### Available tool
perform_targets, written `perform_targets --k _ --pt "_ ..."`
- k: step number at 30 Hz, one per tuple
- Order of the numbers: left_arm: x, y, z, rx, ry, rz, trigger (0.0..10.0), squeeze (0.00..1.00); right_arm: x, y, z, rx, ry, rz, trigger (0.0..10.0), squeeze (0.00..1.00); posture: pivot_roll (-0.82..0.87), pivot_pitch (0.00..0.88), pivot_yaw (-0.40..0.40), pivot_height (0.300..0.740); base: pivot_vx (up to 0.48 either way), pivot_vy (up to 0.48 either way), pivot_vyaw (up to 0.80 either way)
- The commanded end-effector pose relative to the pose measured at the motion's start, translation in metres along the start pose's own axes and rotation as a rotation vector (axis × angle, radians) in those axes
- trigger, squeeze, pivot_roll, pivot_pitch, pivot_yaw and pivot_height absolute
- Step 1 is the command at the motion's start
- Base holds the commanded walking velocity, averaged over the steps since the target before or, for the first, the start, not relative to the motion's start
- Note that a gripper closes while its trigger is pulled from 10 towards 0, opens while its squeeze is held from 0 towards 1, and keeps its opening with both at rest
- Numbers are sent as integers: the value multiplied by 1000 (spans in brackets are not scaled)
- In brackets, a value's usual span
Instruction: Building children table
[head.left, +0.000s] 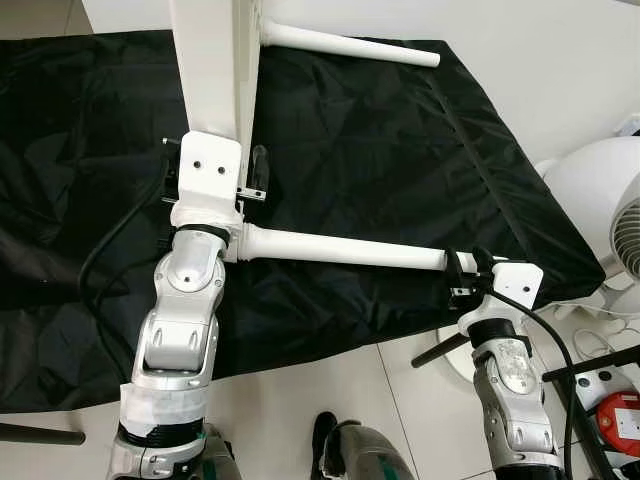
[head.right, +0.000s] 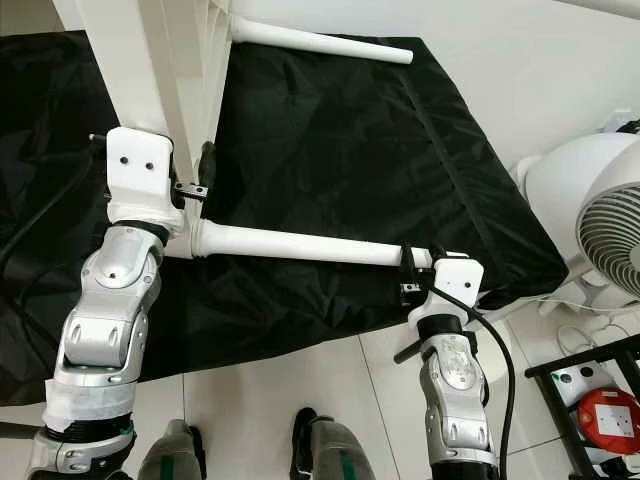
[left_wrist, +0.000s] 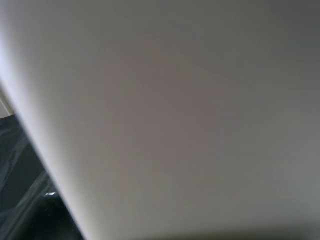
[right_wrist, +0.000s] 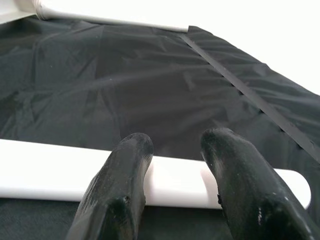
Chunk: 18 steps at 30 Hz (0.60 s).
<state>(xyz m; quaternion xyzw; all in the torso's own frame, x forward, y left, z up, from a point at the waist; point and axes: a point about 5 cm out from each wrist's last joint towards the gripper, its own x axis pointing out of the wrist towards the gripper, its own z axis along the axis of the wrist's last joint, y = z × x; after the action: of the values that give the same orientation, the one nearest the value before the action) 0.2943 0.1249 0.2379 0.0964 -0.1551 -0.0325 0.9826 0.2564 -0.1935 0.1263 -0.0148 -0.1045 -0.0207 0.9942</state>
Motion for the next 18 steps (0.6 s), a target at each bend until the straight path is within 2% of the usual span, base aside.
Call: perform_targets --k 1,4,8,9,14,18 --pt "-2 -3 -5 -14 32 -37 10000 0 -3 -4 -4 0 14 -12 10000 0 47 141 -82 740 0 0 0" --pt "-3 1 -18 19 100 8 10000 0 -1 -4 -4 0 13 -7 10000 0 53 130 -84 740 0 0 0" --pt "-4 -2 -26 21 152 -16 10000 0 1 -4 -4 -1 9 -4 10000 0 58 121 -87 740 0 0 0" --pt "-5 -5 -34 27 192 -24 10000 0 3 -4 -4 -2 6 -2 10000 0 58 119 -88 740 0 0 0" --pt "-3 -3 -38 10 207 9 10000 0 5 -4 -4 -4 3 2 10000 0 57 111 -90 740 0 0 0" --pt "3 1 -41 -9 224 78 10000 0 7 -3 -2 -2 -4 2 10000 0 53 105 -89 740 0 0 0"
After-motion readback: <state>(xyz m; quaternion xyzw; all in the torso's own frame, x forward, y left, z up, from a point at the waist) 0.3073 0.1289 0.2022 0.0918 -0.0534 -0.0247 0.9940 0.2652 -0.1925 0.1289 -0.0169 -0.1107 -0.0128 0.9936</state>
